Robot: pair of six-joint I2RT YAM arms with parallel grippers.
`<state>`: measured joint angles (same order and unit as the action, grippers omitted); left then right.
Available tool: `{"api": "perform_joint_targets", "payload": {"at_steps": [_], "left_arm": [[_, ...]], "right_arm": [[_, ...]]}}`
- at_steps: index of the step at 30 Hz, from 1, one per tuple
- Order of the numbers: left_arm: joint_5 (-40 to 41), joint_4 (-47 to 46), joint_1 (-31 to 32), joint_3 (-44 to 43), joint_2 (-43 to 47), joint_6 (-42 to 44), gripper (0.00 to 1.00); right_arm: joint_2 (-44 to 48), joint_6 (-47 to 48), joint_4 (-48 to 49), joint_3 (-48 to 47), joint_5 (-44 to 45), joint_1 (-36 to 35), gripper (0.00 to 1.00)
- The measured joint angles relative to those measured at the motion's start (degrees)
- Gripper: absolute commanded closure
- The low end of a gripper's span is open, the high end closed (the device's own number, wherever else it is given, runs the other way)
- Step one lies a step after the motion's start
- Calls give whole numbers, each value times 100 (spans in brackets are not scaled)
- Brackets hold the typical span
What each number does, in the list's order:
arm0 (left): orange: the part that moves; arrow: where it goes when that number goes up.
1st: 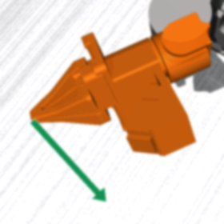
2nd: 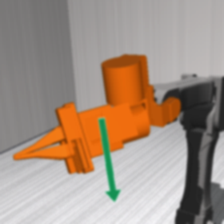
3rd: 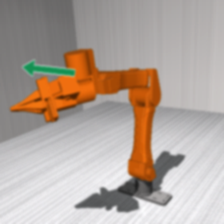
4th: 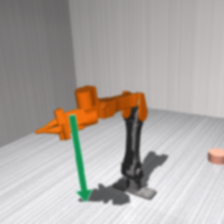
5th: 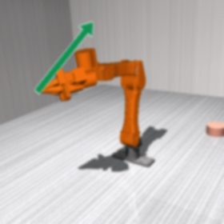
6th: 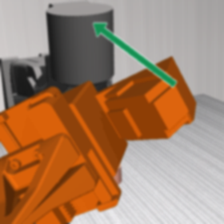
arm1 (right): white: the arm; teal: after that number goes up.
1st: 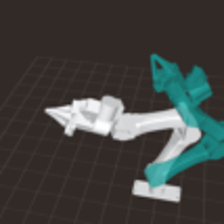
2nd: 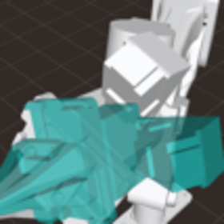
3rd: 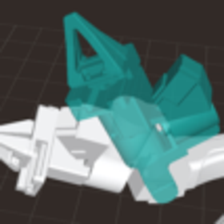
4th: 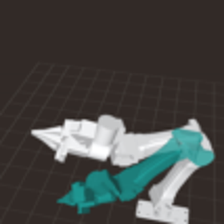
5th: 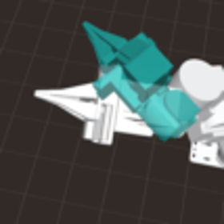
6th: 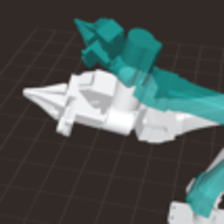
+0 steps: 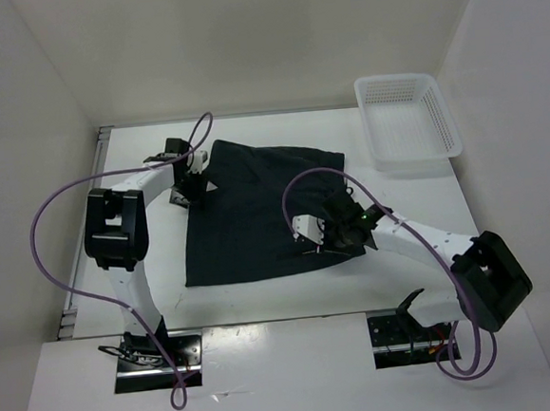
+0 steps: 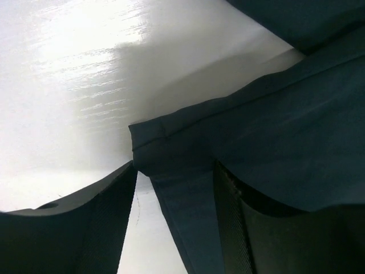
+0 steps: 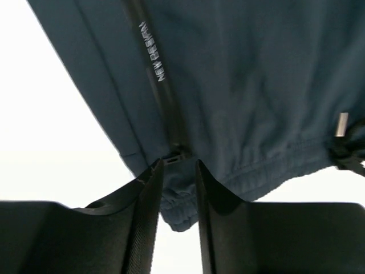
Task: Fold and stack the shorts
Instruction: Flatten the shorts out
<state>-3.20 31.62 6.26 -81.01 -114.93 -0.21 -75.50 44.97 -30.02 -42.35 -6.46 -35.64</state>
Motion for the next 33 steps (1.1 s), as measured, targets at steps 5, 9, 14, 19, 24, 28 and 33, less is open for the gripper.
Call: {"api": "perform_joint_targets", "payload": {"at_steps": [5, 9, 14, 19, 24, 28, 33], "left_arm": [[184, -468, 70, 428, 225, 2, 53], [199, -791, 70, 866, 507, -2, 44], [400, -599, 157, 1711, 1250, -4, 41], [815, -4, 358, 2302, 2151, 0, 38], [1003, 415, 400, 2310, 2706, 0, 38], [914, 595, 697, 2205, 2723, 0, 38], [815, 520, 1381, 2476, 2721, 0, 37]], "right_arm": [[-7, 267, 39, 339, -13, 0, 68], [-17, 638, 46, 627, 111, -166, 71], [-17, 1019, -2, 680, 201, -431, 71], [-20, 1255, -527, 514, 144, -688, 73], [-42, 623, -890, -581, -260, -717, 71], [-94, 101, -275, -1167, -468, -719, 71], [-520, 157, 374, -640, -304, -723, 71]]}}
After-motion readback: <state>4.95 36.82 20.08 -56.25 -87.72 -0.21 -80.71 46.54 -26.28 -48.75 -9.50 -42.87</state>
